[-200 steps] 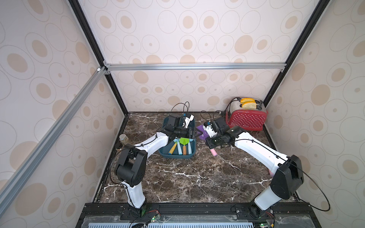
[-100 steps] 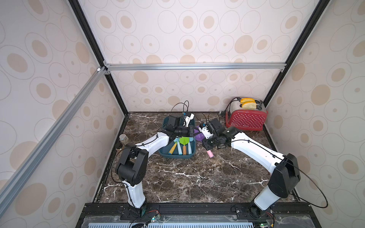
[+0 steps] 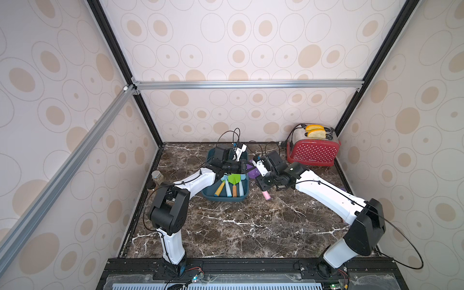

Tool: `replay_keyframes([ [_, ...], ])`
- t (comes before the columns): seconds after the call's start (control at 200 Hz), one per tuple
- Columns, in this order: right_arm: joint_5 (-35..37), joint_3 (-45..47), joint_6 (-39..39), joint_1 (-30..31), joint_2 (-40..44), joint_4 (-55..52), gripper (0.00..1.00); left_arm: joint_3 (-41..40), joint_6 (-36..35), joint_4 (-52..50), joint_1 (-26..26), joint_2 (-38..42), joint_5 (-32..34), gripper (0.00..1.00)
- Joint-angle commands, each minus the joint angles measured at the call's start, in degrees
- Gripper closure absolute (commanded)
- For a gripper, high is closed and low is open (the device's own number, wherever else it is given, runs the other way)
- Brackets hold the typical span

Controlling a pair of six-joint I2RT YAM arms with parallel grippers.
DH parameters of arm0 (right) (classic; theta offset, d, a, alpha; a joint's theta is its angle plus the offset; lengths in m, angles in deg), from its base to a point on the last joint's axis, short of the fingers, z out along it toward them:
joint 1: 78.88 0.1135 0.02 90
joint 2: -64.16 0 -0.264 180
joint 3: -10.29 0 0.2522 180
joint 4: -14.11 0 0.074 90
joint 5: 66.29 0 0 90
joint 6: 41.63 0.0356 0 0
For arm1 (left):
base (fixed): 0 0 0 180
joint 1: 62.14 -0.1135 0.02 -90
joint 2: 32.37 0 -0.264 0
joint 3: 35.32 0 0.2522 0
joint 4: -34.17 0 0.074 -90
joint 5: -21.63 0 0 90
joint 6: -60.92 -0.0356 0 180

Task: Put the shovel into the storage box
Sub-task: Pick up the shovel from the center of the board, then place the shovel in the storage box.

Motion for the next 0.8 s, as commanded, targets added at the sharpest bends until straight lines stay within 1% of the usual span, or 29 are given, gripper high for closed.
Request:
replay_keyframes([
  [0.0,5.2,2.2,-1.1,0.7,7.5,1.6,0.49,3.6,-1.6,-0.7,-1.3,-0.7,-1.0,0.95],
  [0.065,8.3,4.6,-1.2,0.7,11.7,2.5,0.47,4.6,-2.1,-1.8,-2.9,-0.8,-2.7,0.95],
  [0.15,13.5,8.0,-1.5,0.6,16.7,2.7,0.43,6.7,-3.8,-4.7,-6.6,-0.7,-6.2,0.94],
  [0.195,16.6,9.6,-1.6,0.6,18.9,2.0,0.42,8.7,-7.4,-9.2,-8.9,-0.7,-8.6,0.93],
  [0.27,20.8,12.3,-1.5,0.5,21.7,0.8,0.4,12.3,-14.3,-18.3,-12.7,-0.5,-9.4,0.94],
  [0.336,22.6,14.7,-1.2,0.5,23.5,-0.2,0.39,16.3,-21.3,-26.9,-15.7,-1.5,-11.3,0.94],
  [0.376,23.2,16.0,-1.0,0.4,24.3,-0.6,0.39,19.3,-26.1,-33.5,-17.2,-2.6,-11.3,0.96],
  [0.441,23.9,17.8,-0.3,0.2,25.2,-1.2,0.38,23.1,-32.7,-42.1,-18.9,-4.0,-8.6,1.0],
  [0.521,24.0,19.3,0.4,0.0,25.9,-1.7,0.38,26.9,-39.1,-51.8,-19.9,-6.0,-2.1,1.0],
  [0.586,23.9,20.5,0.8,-0.1,26.3,-1.5,0.38,30.2,-43.4,-57.8,-20.1,-8.6,1.6,1.0],
  [0.696,23.4,21.7,1.2,-0.4,26.3,-1.5,0.37,34.7,-46.5,-63.6,-20.1,-12.8,6.1,1.0],
  [0.796,23.1,22.3,1.4,-0.6,26.3,-1.8,0.37,37.7,-47.9,-66.4,-20.1,-15.7,9.7,1.0],
])
